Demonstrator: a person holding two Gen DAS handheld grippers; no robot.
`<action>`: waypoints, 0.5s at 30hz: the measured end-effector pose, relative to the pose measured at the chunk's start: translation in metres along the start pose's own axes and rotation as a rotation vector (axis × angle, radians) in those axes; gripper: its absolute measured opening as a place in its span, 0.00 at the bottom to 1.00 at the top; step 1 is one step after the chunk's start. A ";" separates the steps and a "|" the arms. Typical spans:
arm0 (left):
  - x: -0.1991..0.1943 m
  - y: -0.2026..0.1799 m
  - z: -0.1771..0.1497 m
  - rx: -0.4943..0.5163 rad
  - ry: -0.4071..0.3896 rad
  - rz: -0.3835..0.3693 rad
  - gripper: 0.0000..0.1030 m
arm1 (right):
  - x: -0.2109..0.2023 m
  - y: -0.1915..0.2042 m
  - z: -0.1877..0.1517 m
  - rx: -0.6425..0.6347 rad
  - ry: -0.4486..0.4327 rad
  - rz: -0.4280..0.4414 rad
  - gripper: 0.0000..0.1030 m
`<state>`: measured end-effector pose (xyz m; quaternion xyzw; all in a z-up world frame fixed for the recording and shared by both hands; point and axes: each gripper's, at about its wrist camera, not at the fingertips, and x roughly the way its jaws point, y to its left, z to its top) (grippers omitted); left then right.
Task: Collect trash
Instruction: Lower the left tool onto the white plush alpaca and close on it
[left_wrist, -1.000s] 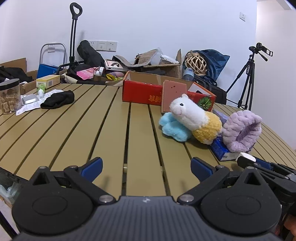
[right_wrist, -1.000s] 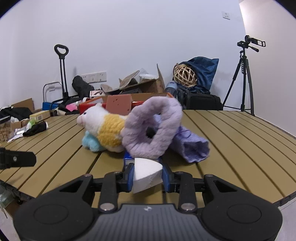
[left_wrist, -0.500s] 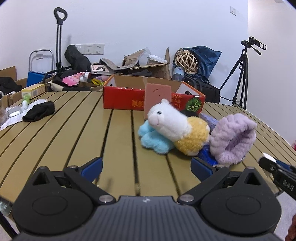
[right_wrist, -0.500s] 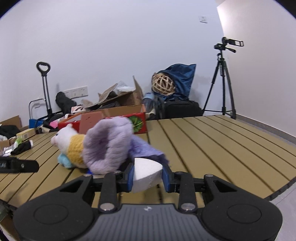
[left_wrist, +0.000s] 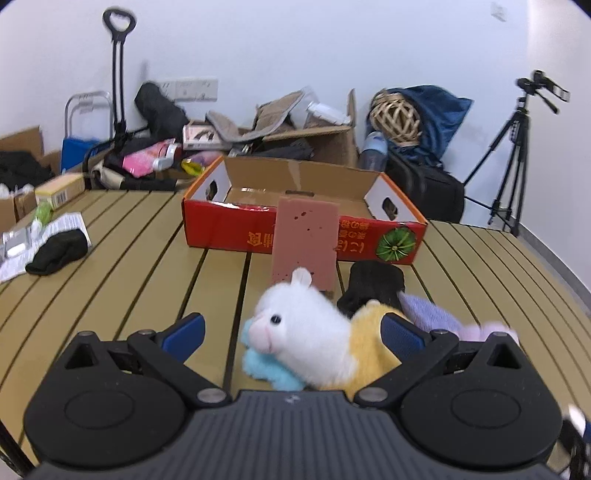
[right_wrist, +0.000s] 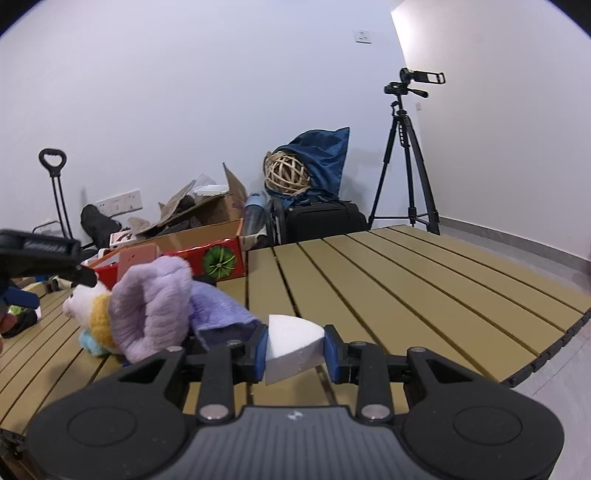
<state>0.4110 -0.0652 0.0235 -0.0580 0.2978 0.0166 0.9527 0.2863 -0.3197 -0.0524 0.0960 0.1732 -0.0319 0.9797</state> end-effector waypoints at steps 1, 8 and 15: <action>0.005 -0.001 0.004 -0.012 0.015 0.007 1.00 | 0.000 -0.002 0.001 0.005 -0.001 -0.003 0.29; 0.041 -0.005 0.015 -0.112 0.150 0.094 1.00 | 0.000 -0.010 0.002 0.032 -0.003 -0.013 0.29; 0.059 0.003 0.012 -0.230 0.225 0.090 0.79 | 0.000 -0.011 0.002 0.037 -0.004 -0.017 0.29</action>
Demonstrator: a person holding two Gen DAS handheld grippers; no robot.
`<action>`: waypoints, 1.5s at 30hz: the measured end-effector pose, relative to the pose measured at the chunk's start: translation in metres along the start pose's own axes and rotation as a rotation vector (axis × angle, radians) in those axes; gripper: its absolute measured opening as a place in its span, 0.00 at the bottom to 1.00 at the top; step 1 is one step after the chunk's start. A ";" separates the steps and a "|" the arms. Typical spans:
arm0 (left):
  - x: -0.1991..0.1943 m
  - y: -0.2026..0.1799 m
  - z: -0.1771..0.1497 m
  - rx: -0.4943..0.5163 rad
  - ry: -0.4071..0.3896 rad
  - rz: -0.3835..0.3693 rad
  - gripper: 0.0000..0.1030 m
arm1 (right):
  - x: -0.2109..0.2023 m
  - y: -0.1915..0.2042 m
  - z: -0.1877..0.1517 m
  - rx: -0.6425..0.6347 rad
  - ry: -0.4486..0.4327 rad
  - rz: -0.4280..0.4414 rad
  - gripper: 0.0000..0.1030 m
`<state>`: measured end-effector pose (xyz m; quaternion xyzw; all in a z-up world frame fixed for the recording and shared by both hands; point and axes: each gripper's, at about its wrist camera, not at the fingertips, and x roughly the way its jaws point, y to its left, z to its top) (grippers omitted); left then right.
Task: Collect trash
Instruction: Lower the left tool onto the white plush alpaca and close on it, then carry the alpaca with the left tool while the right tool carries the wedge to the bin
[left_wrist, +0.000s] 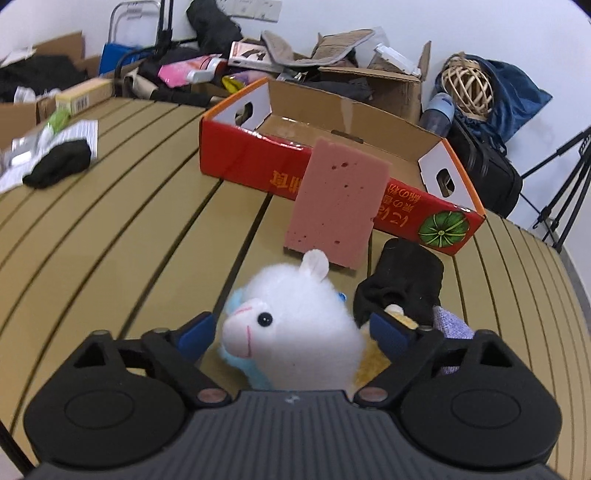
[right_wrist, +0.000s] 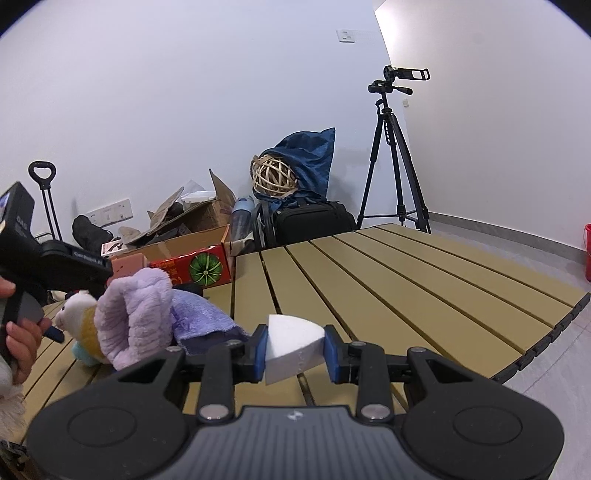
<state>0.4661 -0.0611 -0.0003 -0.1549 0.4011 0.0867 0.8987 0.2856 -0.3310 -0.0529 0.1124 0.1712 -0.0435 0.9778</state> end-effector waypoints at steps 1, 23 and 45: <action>-0.001 0.001 0.000 -0.005 0.001 -0.012 0.72 | 0.000 -0.001 0.000 0.002 0.000 -0.001 0.29; -0.066 0.031 -0.009 0.114 -0.168 -0.039 0.54 | -0.002 0.010 0.001 0.021 0.016 0.057 0.30; -0.151 0.040 -0.054 0.225 -0.315 -0.020 0.54 | -0.025 0.024 -0.002 0.011 0.020 0.166 0.30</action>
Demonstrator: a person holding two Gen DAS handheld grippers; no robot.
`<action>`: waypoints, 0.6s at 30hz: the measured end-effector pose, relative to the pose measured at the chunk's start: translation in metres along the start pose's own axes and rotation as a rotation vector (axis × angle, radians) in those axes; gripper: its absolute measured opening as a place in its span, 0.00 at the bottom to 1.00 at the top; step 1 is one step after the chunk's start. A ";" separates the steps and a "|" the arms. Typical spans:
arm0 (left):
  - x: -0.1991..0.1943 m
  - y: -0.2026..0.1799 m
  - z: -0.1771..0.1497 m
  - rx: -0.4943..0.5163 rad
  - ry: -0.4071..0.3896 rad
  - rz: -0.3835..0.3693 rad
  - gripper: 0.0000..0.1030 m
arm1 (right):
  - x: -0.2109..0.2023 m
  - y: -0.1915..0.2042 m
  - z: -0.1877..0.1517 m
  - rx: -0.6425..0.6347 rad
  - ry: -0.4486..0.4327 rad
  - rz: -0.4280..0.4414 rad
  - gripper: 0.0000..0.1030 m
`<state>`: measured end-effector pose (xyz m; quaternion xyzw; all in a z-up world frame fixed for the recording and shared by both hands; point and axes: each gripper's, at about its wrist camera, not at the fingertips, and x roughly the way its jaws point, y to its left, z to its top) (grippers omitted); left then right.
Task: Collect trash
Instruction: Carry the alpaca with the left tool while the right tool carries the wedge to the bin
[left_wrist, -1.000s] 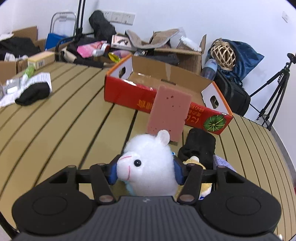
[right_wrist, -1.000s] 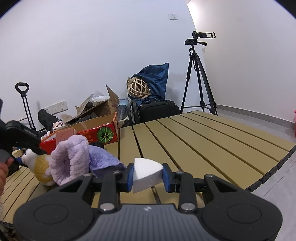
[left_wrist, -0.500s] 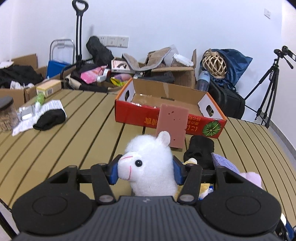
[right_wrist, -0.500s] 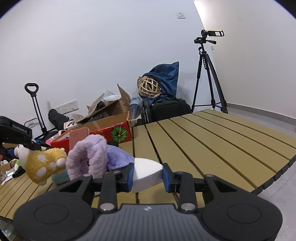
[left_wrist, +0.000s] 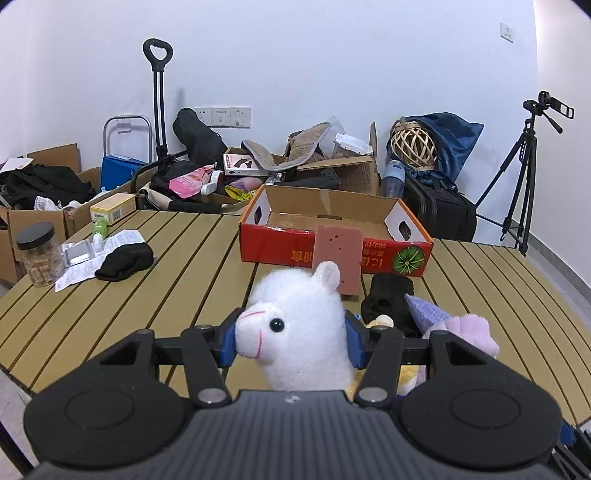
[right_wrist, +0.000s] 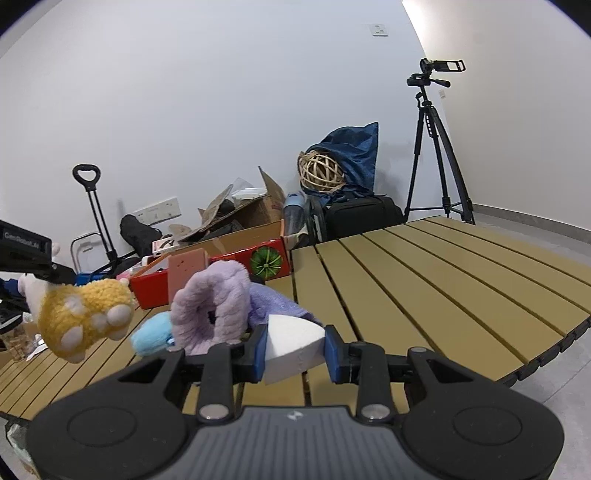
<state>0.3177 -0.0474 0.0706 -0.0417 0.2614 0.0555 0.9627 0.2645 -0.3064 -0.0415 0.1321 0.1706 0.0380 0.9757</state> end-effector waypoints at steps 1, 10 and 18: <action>-0.004 0.001 -0.002 0.002 -0.003 0.002 0.54 | -0.001 0.001 0.000 -0.002 0.000 0.005 0.30; -0.045 0.010 -0.024 0.024 -0.039 0.007 0.54 | -0.028 0.011 -0.004 -0.046 -0.018 0.068 0.30; -0.077 0.026 -0.051 0.034 -0.056 0.019 0.54 | -0.055 0.022 -0.013 -0.110 -0.011 0.131 0.30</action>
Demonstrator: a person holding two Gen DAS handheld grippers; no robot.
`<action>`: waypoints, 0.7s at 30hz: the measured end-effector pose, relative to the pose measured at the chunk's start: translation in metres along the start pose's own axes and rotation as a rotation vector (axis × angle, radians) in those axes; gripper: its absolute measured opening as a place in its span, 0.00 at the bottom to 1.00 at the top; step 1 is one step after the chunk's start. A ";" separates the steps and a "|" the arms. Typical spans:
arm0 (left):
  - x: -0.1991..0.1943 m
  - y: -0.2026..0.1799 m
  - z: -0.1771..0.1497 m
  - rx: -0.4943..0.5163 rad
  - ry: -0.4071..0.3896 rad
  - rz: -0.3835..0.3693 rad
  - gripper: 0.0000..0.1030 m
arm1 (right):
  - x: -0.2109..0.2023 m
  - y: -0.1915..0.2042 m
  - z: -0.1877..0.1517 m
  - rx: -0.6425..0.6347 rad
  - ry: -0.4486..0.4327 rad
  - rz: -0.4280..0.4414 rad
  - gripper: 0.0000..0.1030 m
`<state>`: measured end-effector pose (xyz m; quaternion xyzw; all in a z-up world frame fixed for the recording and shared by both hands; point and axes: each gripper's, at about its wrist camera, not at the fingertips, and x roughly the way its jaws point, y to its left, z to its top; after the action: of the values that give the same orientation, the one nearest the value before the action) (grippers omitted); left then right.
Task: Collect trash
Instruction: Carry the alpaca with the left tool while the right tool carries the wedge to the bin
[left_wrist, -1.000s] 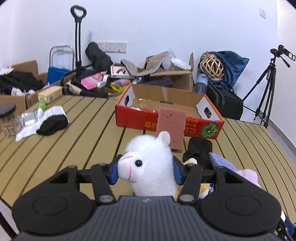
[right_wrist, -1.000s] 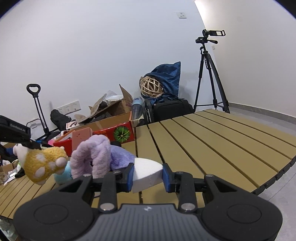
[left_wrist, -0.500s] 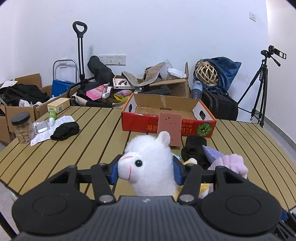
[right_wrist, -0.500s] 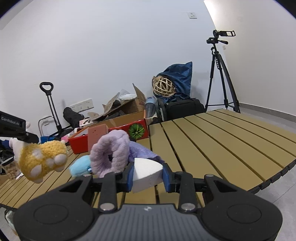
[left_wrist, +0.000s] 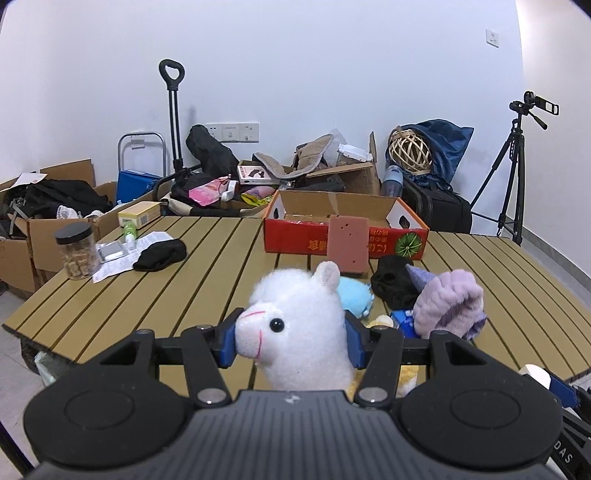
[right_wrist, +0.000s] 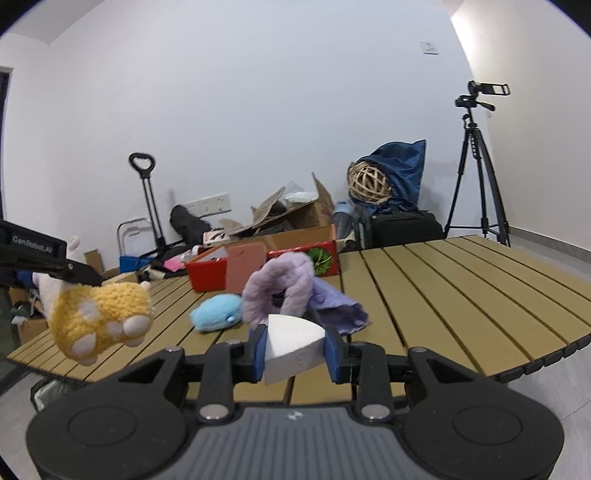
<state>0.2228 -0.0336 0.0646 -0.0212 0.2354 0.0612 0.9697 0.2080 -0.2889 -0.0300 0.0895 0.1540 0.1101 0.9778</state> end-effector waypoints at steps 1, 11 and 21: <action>-0.003 0.003 -0.003 0.000 0.001 0.002 0.54 | -0.001 0.002 -0.002 -0.004 0.008 0.006 0.30; -0.028 0.027 -0.039 0.018 0.038 0.014 0.54 | -0.003 0.013 -0.028 0.007 0.118 0.026 0.30; -0.038 0.053 -0.074 0.034 0.088 0.027 0.54 | 0.002 0.021 -0.067 0.009 0.260 0.010 0.30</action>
<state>0.1493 0.0099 0.0159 -0.0041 0.2789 0.0691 0.9578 0.1849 -0.2588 -0.0890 0.0795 0.2794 0.1250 0.9487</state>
